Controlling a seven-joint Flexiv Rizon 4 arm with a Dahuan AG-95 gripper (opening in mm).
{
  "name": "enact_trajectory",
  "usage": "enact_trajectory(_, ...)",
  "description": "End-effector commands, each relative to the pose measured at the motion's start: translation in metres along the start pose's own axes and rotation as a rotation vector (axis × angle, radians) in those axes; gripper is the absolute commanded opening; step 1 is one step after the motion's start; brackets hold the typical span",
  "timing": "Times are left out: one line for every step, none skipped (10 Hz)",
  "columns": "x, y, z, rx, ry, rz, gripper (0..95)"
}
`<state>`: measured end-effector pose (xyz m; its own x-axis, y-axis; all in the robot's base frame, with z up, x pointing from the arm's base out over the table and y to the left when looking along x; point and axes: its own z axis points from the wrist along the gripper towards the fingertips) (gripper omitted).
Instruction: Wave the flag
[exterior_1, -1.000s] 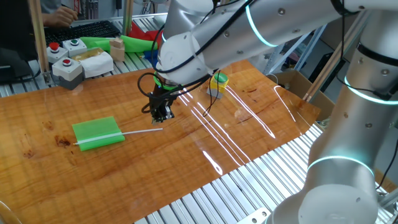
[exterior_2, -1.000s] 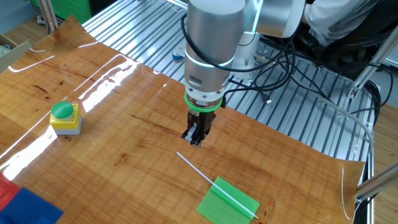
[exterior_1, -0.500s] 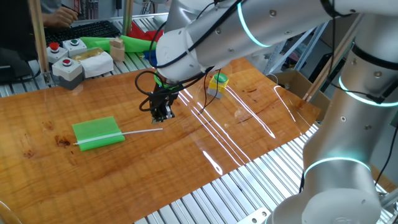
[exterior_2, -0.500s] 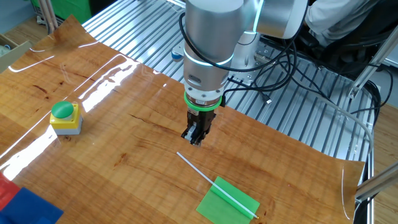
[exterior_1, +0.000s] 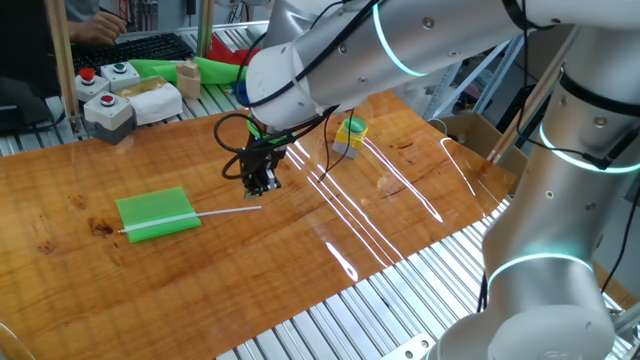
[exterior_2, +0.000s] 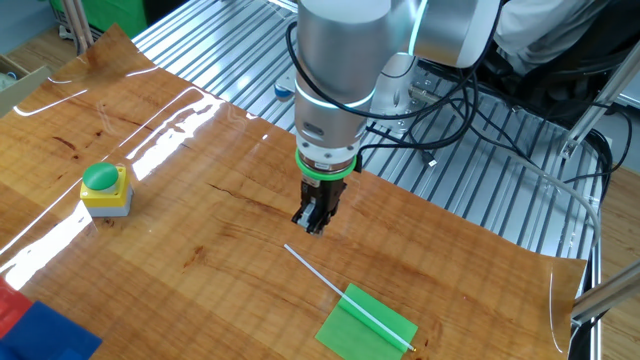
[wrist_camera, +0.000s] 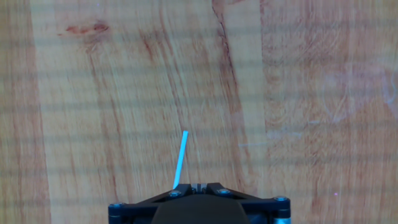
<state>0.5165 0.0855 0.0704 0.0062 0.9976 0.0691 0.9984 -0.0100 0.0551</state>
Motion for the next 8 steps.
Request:
enact_trajectory(0.0004,-0.0003,0.0009,-0.002,0.009,-0.006,0.0)
enact_trajectory(0.0004,-0.0003,0.0009,-0.003,0.007,-0.006,0.0)
enact_trajectory(0.0004,-0.0003,0.0009,-0.003,0.005,-0.019,0.0)
enact_trajectory(0.0004,-0.0003,0.0009,-0.003,0.002,-0.024,0.0)
enact_trajectory(0.0004,-0.0003,0.0009,-0.001,-0.001,-0.026,0.0)
enact_trajectory(0.0004,-0.0003,0.0009,0.002,-0.003,-0.030,0.0)
enact_trajectory(0.0004,-0.0003,0.0009,0.002,0.000,-0.037,0.0)
enact_trajectory(0.0004,-0.0003,0.0009,0.005,0.002,-0.039,0.0)
